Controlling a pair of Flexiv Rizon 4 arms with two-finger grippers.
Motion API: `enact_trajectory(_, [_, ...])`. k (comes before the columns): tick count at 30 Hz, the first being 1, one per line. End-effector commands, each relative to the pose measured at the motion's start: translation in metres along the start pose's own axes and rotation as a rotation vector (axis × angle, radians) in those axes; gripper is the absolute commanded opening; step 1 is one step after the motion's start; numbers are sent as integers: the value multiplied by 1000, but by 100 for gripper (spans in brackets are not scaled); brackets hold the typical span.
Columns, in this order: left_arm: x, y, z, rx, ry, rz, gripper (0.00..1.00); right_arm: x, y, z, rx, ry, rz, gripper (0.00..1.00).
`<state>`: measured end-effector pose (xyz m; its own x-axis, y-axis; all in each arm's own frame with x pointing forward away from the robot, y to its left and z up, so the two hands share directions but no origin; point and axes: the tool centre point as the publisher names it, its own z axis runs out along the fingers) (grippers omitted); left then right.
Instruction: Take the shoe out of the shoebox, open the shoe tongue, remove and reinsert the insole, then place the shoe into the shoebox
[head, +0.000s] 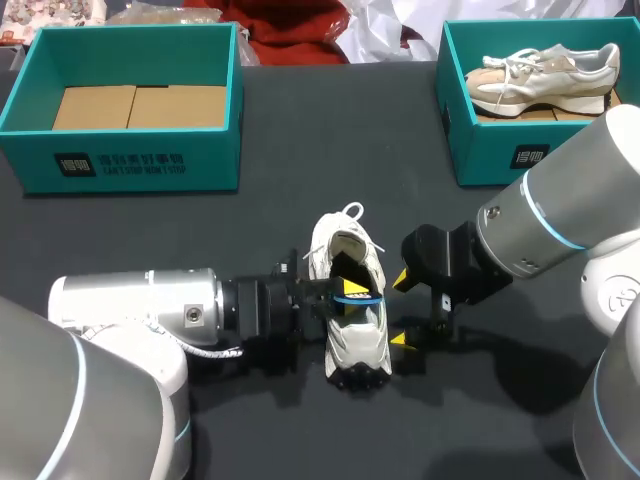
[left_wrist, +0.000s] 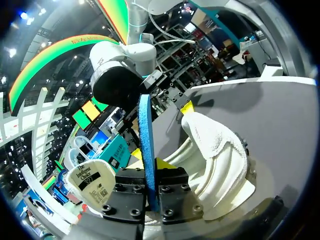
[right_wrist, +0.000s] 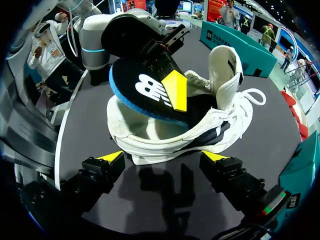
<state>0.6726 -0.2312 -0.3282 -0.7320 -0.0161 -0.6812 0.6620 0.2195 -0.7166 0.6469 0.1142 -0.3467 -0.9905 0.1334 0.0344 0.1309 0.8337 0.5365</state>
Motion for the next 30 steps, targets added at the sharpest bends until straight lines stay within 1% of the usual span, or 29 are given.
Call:
enact_trajectory(1, [0,7,5,-25,-8,2,0,2,-1,1,-1,-3,0,100])
enact_trajectory(7, [-2,9,6,-28,-18,-14,0,2,-1,1,-1,-3,0,100])
enact_trajectory(11, [-1,1,3,-18,-14,-15,0,2,-1,1,-1,-3,0,100])
enact_trajectory(12, [-2,0,3,-16,-13,-14,6,2,-1,1,-1,-3,0,100])
enact_trajectory(13, [-2,-3,2,-14,-12,-13,18,2,-1,1,-1,-3,0,100])
enact_trajectory(14, [-2,-5,1,-8,-11,-13,36,2,-1,1,-1,-3,0,100])
enact_trajectory(15, [-3,-8,0,-5,-10,-13,42,2,-1,1,-1,-3,0,100])
enact_trajectory(16, [-3,-10,-1,-2,-9,-11,43,2,-1,1,-1,-3,0,100])
enact_trajectory(19, [-3,-18,-4,4,0,-1,42,2,-1,1,-1,-3,0,100])
enact_trajectory(24, [-2,-30,-10,4,30,20,34,2,-1,1,-1,-3,0,100])
enact_trajectory(27, [-1,-34,-11,-7,46,34,30,2,-1,1,-1,-3,0,100])
enact_trajectory(29, [-1,-36,-11,-10,52,42,20,2,-1,1,-1,-3,0,100])
enact_trajectory(30, [0,-36,-11,-11,53,43,0,2,-1,1,-1,-3,0,100])
